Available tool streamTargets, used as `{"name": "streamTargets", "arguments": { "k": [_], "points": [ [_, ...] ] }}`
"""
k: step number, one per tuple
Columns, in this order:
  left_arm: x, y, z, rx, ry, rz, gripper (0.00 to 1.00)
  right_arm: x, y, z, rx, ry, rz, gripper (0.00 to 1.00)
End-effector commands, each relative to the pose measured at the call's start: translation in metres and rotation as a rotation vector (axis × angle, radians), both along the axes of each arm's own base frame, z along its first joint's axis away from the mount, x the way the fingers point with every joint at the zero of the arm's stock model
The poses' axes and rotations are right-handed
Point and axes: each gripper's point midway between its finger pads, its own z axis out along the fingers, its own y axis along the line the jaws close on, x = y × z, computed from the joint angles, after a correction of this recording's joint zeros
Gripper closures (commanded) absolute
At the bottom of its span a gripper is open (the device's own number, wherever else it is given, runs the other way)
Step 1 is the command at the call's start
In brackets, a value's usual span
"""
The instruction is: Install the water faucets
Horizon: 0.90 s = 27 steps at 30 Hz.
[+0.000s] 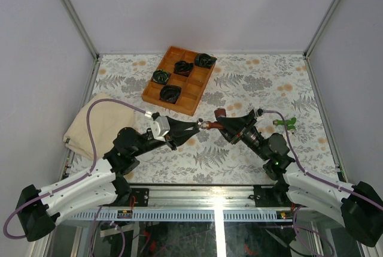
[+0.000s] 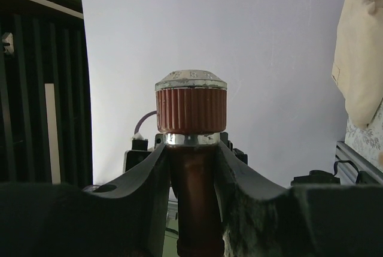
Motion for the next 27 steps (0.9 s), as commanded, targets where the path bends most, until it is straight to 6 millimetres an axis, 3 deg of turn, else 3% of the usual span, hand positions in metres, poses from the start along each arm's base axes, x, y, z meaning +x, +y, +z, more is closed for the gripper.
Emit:
{"name": "streamTargets", "arguments": {
  "k": [1,5,7,10,15,23,27],
  "points": [
    [0.002,-0.003,-0.011,0.116,-0.212,-0.007,1.0,-0.034,0.003,0.053,0.104,-0.136,0.137,1.0],
    [0.008,0.001,-0.007,0.135,-0.229,0.032,0.98,-0.033,0.002,0.051,0.082,-0.143,0.121,1.0],
    [0.008,0.002,-0.007,0.131,-0.214,0.036,0.86,-0.032,0.001,0.05,0.074,-0.146,0.108,1.0],
    [0.005,0.001,-0.01,0.143,-0.199,0.018,0.83,-0.03,-0.001,0.045,0.068,-0.134,0.089,1.0],
    [0.007,0.003,-0.015,0.184,-0.251,0.027,1.0,-0.031,0.0,0.045,0.069,-0.127,0.104,1.0],
    [0.011,0.006,-0.007,0.296,-0.47,0.054,1.0,-0.035,0.004,0.044,0.08,-0.09,0.15,1.0],
    [0.011,0.006,-0.005,0.327,-0.476,0.044,0.96,-0.033,0.002,0.044,0.075,-0.093,0.13,1.0]
  ]
}}
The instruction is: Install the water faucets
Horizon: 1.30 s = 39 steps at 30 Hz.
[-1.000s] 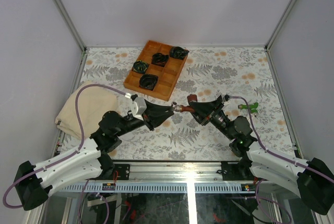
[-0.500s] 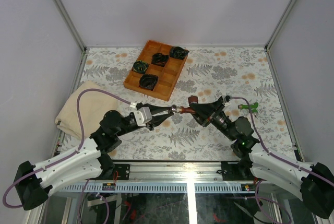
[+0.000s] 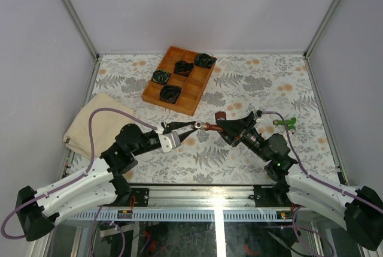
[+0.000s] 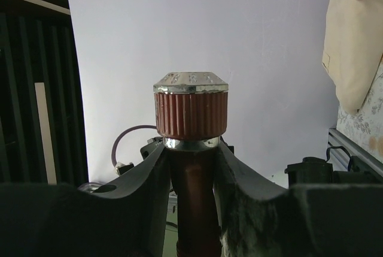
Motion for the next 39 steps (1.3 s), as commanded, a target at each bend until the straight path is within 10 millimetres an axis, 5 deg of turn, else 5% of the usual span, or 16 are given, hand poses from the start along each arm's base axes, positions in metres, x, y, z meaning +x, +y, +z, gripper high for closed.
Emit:
{"name": "streamTargets", "arguments": {
  "k": [1,5,8,10,22,29,36,39],
  "points": [
    [0.0,-0.001,0.001,0.081,-0.065,-0.005,0.89,-0.025,0.0,0.05,0.11,-0.118,0.091,1.0],
    [-0.01,-0.004,0.001,0.081,-0.031,-0.058,0.72,-0.024,-0.002,0.05,0.114,-0.131,0.075,1.0],
    [-0.021,-0.008,0.001,0.083,0.035,-0.117,0.47,-0.023,-0.004,0.05,0.118,-0.138,0.059,1.0],
    [-0.027,-0.009,-0.001,0.084,0.078,-0.146,0.39,-0.022,-0.005,0.049,0.111,-0.138,0.05,1.0],
    [-0.029,-0.001,0.03,-0.062,0.066,-0.121,0.34,-0.018,-0.001,0.034,0.051,-0.11,0.044,1.0],
    [-0.023,-0.013,0.028,-0.038,0.044,-0.135,0.53,-0.018,0.004,0.032,0.019,-0.102,0.06,1.0],
    [-0.013,-0.017,0.021,-0.009,0.015,-0.108,0.99,-0.016,0.004,0.024,0.013,-0.041,0.065,1.0],
    [-0.008,-0.016,0.016,0.013,-0.037,-0.08,1.0,-0.015,0.004,0.016,0.033,0.044,0.081,1.0]
  ]
}}
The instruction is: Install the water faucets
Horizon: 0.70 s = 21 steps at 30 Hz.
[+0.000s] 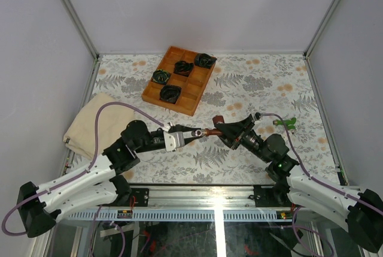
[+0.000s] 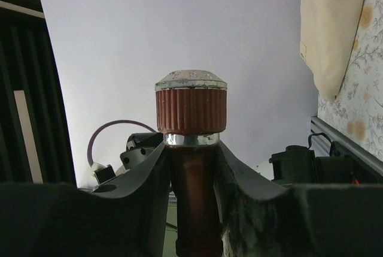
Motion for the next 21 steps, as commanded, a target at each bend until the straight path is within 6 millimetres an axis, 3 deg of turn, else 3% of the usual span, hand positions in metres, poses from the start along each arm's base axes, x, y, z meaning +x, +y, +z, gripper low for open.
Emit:
{"name": "streamTargets", "arguments": {
  "k": [1,5,13,16,21],
  "points": [
    [0.011,-0.001,0.025,-0.05,-0.158,0.057,1.0,-0.012,0.001,0.034,0.115,0.025,0.068,1.0],
    [0.02,-0.002,0.012,0.047,-0.301,0.129,1.0,-0.015,0.001,0.039,0.131,0.109,0.095,1.0],
    [0.028,0.009,-0.022,0.358,-0.507,0.288,1.0,-0.018,0.002,0.045,-0.011,0.155,0.088,1.0],
    [0.017,0.007,-0.016,0.305,-0.471,0.263,1.0,-0.018,0.003,0.049,-0.044,0.12,0.086,1.0],
    [-0.01,-0.004,0.017,0.083,-0.325,0.162,1.0,-0.016,0.004,0.064,-0.087,-0.058,0.059,1.0]
  ]
}}
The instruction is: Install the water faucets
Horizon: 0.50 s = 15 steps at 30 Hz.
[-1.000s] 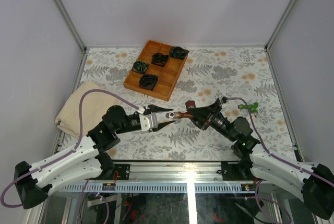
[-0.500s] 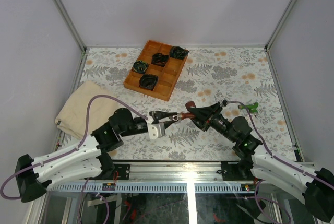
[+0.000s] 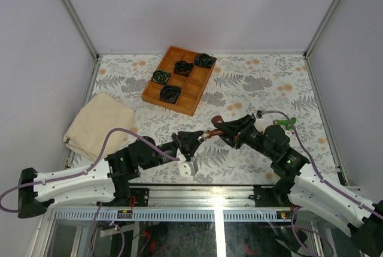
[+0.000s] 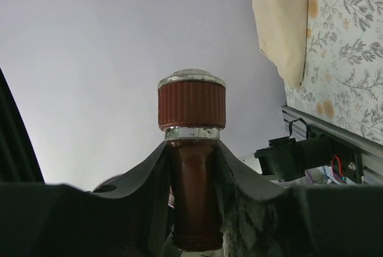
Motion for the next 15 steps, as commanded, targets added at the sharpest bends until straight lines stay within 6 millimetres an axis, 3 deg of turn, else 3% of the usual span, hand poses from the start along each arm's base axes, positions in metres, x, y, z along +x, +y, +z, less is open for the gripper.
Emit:
{"name": "streamTargets", "arguments": {
  "k": [1,8,15],
  "points": [
    [-0.007,0.001,0.029,-0.144,0.108,-0.015,1.0,-0.018,0.006,0.069,0.037,-0.286,0.087,1.0],
    [-0.011,0.002,0.048,-0.34,0.184,-0.04,1.0,-0.021,0.006,0.074,0.026,-0.422,0.089,0.73],
    [-0.004,0.005,0.054,-0.441,0.194,-0.01,1.0,-0.027,0.01,0.086,0.079,-0.474,0.124,0.62]
  ]
}}
